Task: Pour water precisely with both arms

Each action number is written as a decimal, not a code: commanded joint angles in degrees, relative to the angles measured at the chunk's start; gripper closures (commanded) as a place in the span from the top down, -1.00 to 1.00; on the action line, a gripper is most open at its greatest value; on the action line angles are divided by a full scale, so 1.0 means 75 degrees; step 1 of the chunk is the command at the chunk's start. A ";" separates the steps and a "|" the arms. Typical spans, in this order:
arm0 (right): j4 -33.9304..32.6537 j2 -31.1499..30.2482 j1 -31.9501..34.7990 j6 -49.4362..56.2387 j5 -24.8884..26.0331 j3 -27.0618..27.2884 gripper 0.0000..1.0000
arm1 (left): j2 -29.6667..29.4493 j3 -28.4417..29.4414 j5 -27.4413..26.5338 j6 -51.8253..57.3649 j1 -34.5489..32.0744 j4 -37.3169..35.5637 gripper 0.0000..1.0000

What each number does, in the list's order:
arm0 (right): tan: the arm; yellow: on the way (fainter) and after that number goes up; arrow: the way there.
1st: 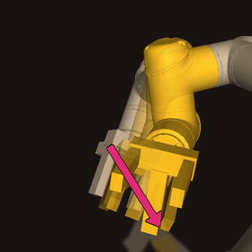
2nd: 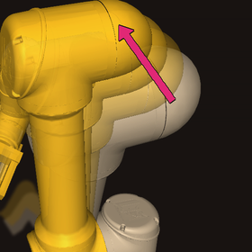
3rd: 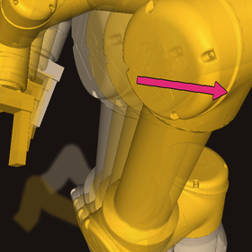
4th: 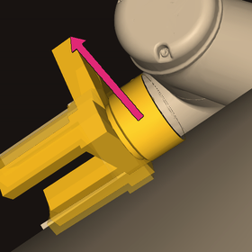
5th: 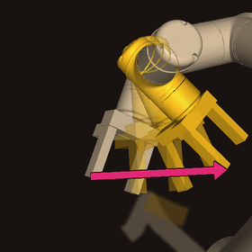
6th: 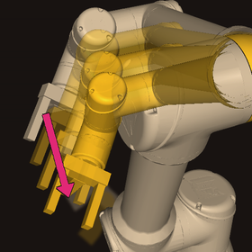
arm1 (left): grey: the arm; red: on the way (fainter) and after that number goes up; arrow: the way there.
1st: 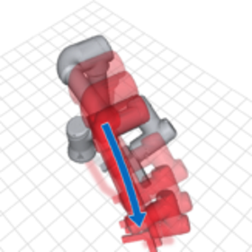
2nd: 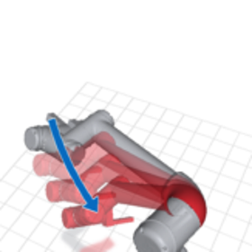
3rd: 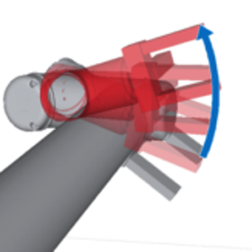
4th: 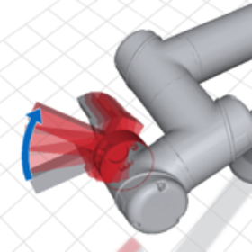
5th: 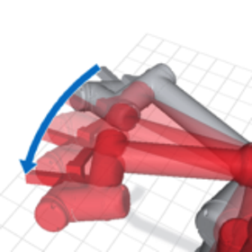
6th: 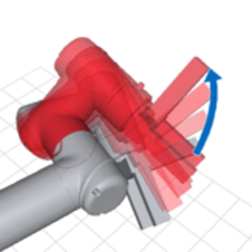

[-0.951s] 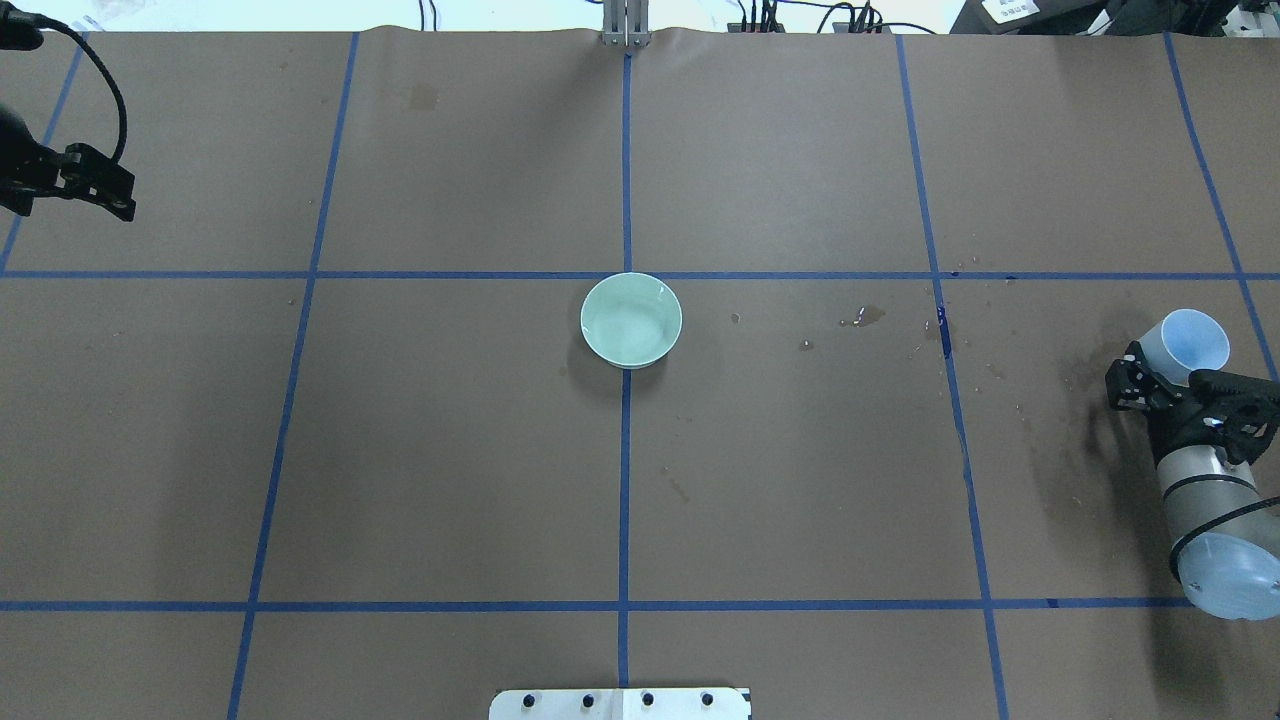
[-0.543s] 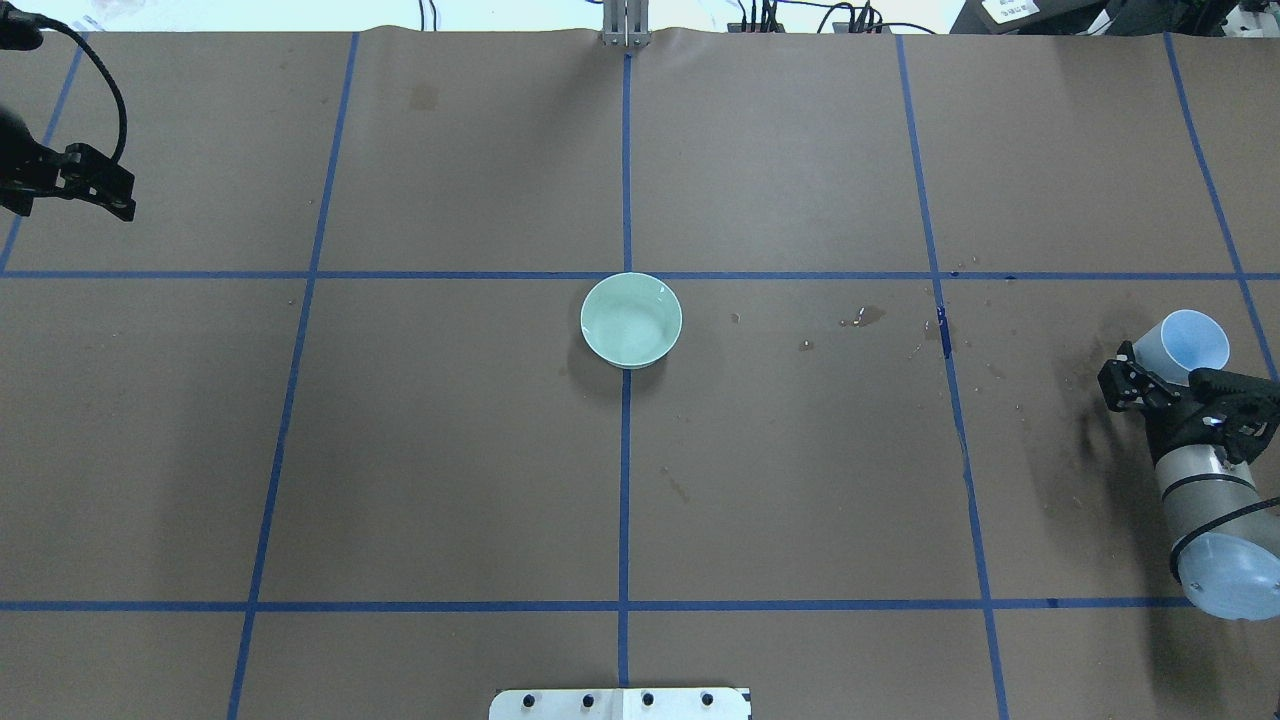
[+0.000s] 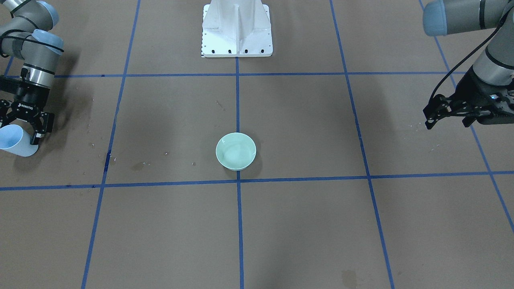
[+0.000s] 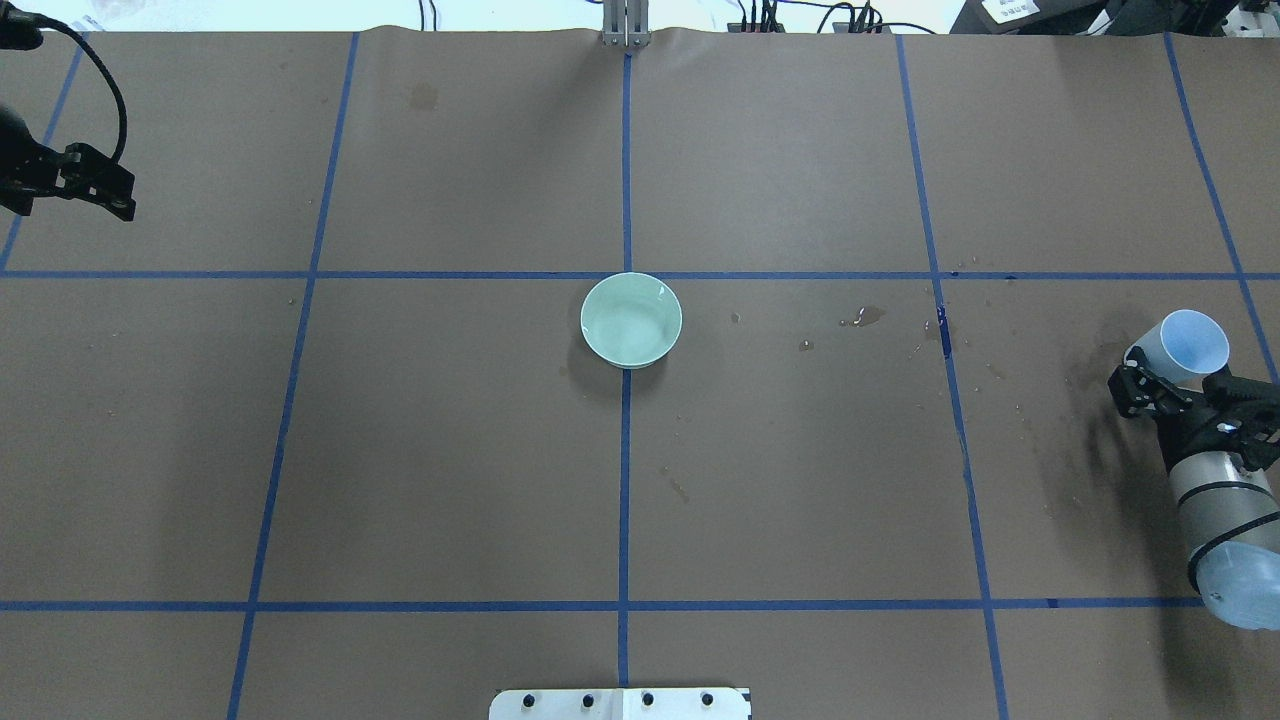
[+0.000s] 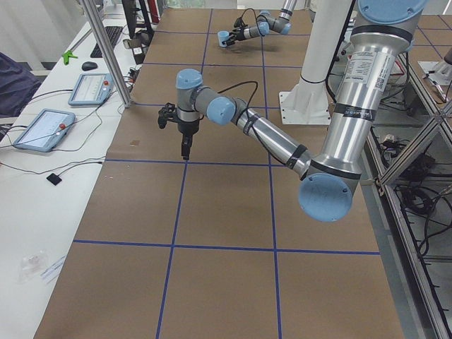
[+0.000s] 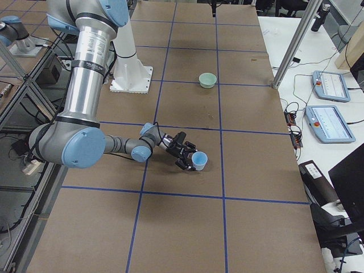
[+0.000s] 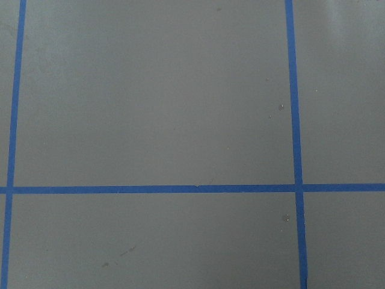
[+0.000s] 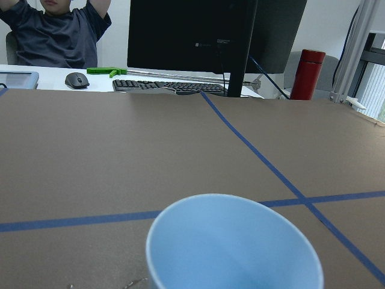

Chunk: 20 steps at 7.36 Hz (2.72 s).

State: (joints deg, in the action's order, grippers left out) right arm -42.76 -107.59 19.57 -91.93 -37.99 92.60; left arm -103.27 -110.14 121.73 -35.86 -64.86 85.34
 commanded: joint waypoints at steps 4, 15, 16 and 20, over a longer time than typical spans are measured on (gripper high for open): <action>0.0006 -0.0842 -0.0195 0.0035 0.0002 0.1046 0.99 | 0.0012 -0.0056 0.0000 0.0000 -0.0012 0.0000 1.00; -0.0110 -0.0516 0.4483 0.5934 -0.6515 0.2923 0.99 | -0.0864 -0.0104 -0.0035 -0.3532 0.1333 0.1461 1.00; -0.0146 -0.0120 0.5432 0.6719 -0.7940 0.2400 0.99 | -0.1169 -0.0046 -0.0047 -0.4015 0.1661 0.1523 1.00; -0.2936 0.1379 0.7184 0.8935 -1.0611 0.1879 0.99 | -0.2225 0.1498 -0.0627 -0.6114 0.2774 0.4212 1.00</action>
State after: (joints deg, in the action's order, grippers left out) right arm -55.41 -101.69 69.73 -30.62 -112.67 106.95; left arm -118.19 -102.95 120.26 -77.76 -46.92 110.28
